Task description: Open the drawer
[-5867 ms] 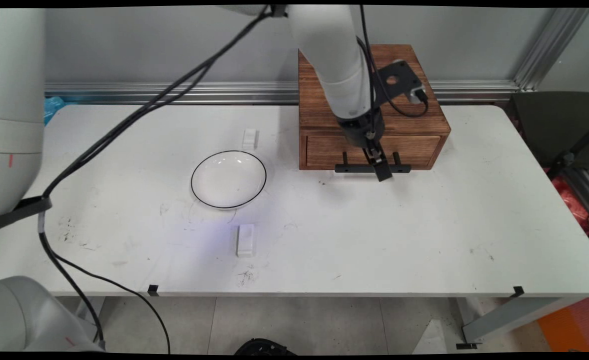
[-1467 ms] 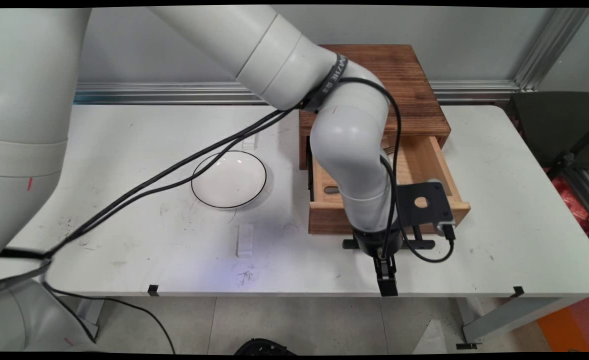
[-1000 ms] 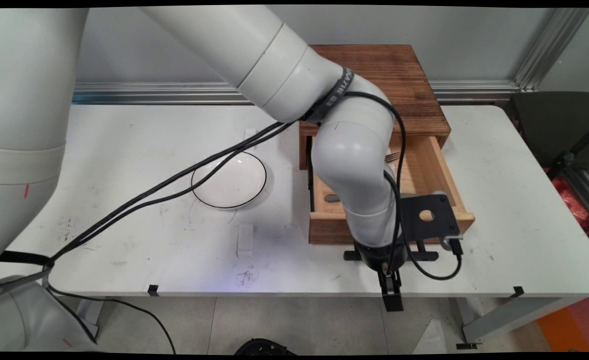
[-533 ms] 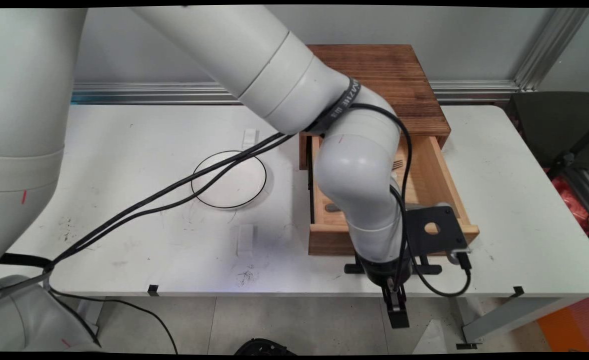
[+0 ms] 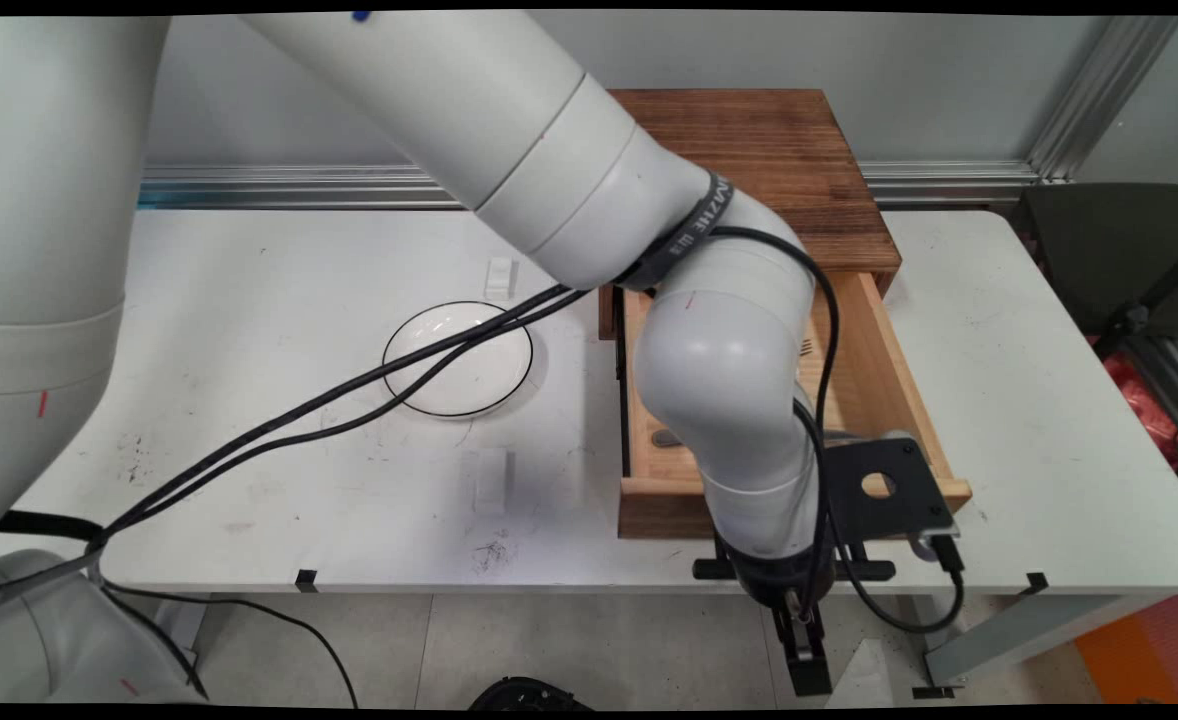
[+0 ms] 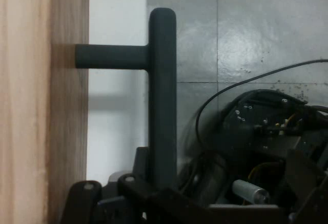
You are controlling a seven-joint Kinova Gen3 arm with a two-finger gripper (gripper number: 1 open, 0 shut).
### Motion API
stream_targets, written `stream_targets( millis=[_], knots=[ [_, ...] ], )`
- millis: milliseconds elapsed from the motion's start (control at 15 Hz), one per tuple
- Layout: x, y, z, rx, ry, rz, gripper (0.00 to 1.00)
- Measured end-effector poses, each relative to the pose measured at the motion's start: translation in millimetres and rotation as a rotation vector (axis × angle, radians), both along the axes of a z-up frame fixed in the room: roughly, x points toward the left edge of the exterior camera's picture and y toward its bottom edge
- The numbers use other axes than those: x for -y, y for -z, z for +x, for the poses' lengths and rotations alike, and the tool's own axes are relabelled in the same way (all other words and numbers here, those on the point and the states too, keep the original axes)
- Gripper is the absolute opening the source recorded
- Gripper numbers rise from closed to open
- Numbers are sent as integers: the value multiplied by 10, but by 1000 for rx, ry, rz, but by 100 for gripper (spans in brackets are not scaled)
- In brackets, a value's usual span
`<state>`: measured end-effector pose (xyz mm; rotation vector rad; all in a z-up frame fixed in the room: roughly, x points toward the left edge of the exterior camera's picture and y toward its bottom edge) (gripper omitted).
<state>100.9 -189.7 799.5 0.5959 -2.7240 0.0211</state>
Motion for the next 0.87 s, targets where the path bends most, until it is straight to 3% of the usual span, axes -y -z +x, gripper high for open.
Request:
stream_targets(
  millis=[867],
  knots=[
    [-162, -47, -81, -31, 11, 31, 100]
  ],
)
